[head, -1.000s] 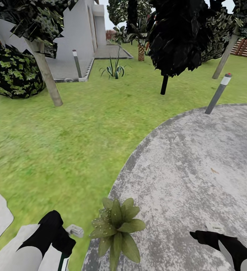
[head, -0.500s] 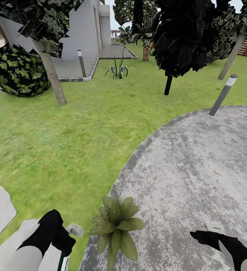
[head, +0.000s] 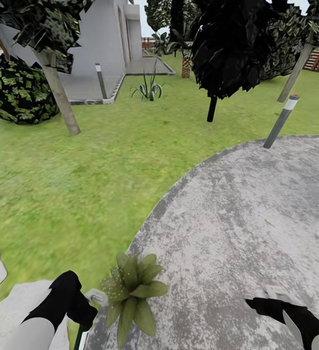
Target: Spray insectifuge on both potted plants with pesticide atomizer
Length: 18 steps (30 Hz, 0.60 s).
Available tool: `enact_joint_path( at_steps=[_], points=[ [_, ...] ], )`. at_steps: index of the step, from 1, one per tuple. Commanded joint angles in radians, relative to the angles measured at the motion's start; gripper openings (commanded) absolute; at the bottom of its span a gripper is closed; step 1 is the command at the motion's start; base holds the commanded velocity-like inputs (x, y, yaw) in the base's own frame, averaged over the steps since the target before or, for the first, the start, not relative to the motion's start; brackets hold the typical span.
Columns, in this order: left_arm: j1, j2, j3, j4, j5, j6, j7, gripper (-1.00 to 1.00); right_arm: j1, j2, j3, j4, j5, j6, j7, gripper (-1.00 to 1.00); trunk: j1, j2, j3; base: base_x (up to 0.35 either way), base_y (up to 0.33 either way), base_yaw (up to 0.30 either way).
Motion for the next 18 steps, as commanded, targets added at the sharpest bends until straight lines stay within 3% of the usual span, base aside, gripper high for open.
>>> enact_joint_path(
  at_steps=[1,12,18],
  points=[
    [0.000,-0.001,0.003,-0.001,-0.009,0.006,-0.010,-1.00,-0.001,0.001,-0.009,-0.002,0.004,0.007,0.006,1.00,0.000,0.000,-0.001,0.000,-0.053,-0.068],
    [0.000,-0.001,0.004,-0.001,-0.009,0.006,-0.009,-1.00,0.000,0.001,-0.011,-0.003,0.000,0.008,0.008,1.00,0.000,0.000,-0.002,0.000,-0.009,-0.007],
    [0.000,-0.001,0.004,-0.001,-0.009,0.006,-0.010,-1.00,-0.001,0.001,-0.011,-0.003,0.000,0.009,0.007,1.00,0.000,0.000,-0.002,0.000,-0.112,0.233]
  ],
)
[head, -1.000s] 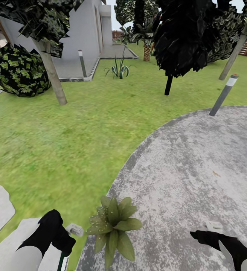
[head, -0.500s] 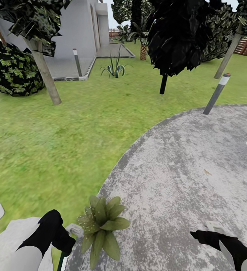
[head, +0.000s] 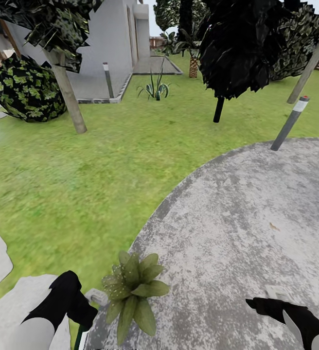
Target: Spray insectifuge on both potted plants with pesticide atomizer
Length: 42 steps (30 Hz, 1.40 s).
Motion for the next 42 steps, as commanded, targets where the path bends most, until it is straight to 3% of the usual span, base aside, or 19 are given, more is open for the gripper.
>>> enact_joint_path(
  at_steps=[1,19,32,42],
  points=[
    [-0.001,-0.001,0.004,-0.001,-0.010,0.006,-0.009,-1.00,0.000,0.000,-0.008,-0.002,0.004,0.006,0.006,1.00,0.000,0.000,-0.001,0.000,-0.276,0.280],
    [-0.001,0.003,0.005,-0.025,-0.012,0.007,-0.008,-1.00,0.000,0.001,-0.007,-0.002,0.005,0.006,0.006,1.00,0.000,0.000,-0.001,0.003,-0.303,0.285],
    [-0.001,0.005,0.001,-0.024,-0.018,0.006,-0.004,-1.00,0.000,0.001,-0.007,-0.002,0.007,0.006,0.006,1.00,0.000,0.000,-0.001,0.005,-0.013,0.174],
    [-0.001,0.004,0.001,-0.024,-0.061,0.006,-0.004,-1.00,0.000,0.001,-0.006,-0.002,0.010,0.006,0.006,1.00,0.000,0.000,-0.005,0.000,0.000,0.111]
  ],
)
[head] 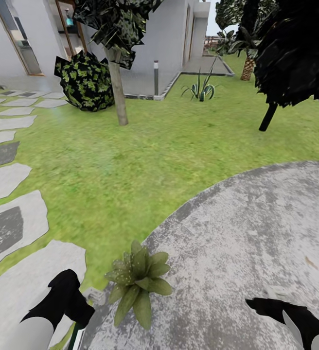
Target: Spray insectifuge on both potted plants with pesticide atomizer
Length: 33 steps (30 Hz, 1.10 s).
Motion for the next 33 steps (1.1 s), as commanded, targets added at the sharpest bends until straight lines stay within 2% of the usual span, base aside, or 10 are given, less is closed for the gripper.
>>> enact_joint_path(
  at_steps=[1,4,7,10,12,16,22,28,33],
  points=[
    [-0.001,-0.002,0.001,-0.001,-0.010,0.006,-0.010,-1.00,0.000,0.001,-0.008,-0.002,0.005,0.007,0.006,1.00,0.000,0.000,-0.001,0.000,0.000,0.158],
    [-0.001,-0.008,-0.008,-0.002,-0.042,0.007,-0.011,-1.00,0.000,0.000,-0.008,-0.002,0.005,0.007,0.006,1.00,0.000,0.000,-0.002,0.000,0.000,0.055],
    [-0.001,-0.023,-0.030,-0.002,-0.118,0.008,-0.013,-1.00,0.000,0.000,-0.008,-0.002,0.005,0.007,0.006,1.00,0.000,0.000,-0.002,0.000,0.000,0.013],
    [-0.001,-0.045,-0.036,-0.002,-0.140,0.008,-0.014,-1.00,-0.001,0.000,-0.008,-0.002,0.005,0.007,0.006,1.00,0.000,0.000,-0.002,0.000,0.000,0.002],
    [-0.001,-0.066,-0.037,-0.002,-0.145,0.008,-0.014,-1.00,0.000,0.001,-0.008,-0.002,0.005,0.007,0.006,1.00,0.000,0.000,-0.002,0.000,0.000,0.000],
    [-0.001,-0.073,-0.037,-0.006,-0.146,0.008,-0.014,-1.00,0.000,0.000,-0.008,-0.002,0.004,0.007,0.006,1.00,0.000,0.000,-0.002,0.000,0.000,0.000],
    [-0.002,-0.072,-0.034,-0.007,-0.146,0.008,-0.014,-1.00,0.000,0.000,-0.008,-0.002,0.005,0.007,0.006,1.00,0.000,0.000,-0.002,0.000,-0.015,0.000],
    [-0.002,-0.068,-0.032,-0.007,-0.146,0.007,-0.014,-1.00,0.000,0.000,-0.008,-0.002,0.005,0.007,0.006,1.00,0.000,0.000,-0.002,0.060,-0.176,0.000],
    [-0.002,-0.063,-0.028,-0.045,-0.146,0.006,-0.014,-1.00,0.000,0.000,-0.008,-0.002,0.004,0.007,0.006,1.00,0.000,0.000,-0.002,0.015,-0.023,0.000]
  ],
)
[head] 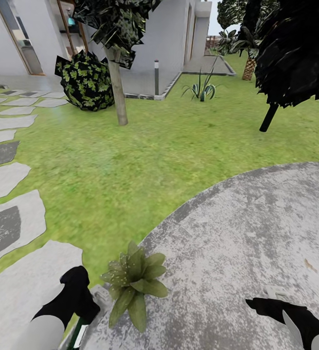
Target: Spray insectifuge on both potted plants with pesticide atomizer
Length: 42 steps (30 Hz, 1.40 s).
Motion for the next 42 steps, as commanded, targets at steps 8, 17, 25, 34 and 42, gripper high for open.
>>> enact_joint_path(
  at_steps=[8,17,25,34,42],
  points=[
    [0.000,0.042,0.007,-0.005,-0.001,0.004,-0.008,-1.00,0.000,0.000,-0.009,-0.002,0.005,0.007,0.006,1.00,0.000,0.000,-0.001,0.000,-0.001,0.000],
    [0.001,0.046,0.020,-0.003,0.042,0.003,-0.008,-1.00,-0.001,0.000,-0.009,-0.002,0.005,0.007,0.006,1.00,0.000,0.000,-0.001,0.000,0.000,0.128],
    [0.001,0.043,0.019,-0.004,0.076,0.003,-0.008,-1.00,0.000,0.000,-0.009,-0.002,0.005,0.007,0.006,1.00,0.000,0.000,-0.001,0.000,0.000,0.158],
    [0.001,0.041,0.019,-0.004,0.076,0.004,-0.008,-1.00,0.000,0.000,-0.008,-0.002,0.004,0.007,0.006,1.00,0.000,0.000,-0.001,0.086,-0.068,0.004],
    [0.001,0.041,0.019,-0.004,0.074,0.004,-0.007,-1.00,0.000,0.001,-0.009,-0.002,0.005,0.007,0.006,1.00,0.000,0.000,-0.001,0.144,-0.131,0.051]
  ],
)
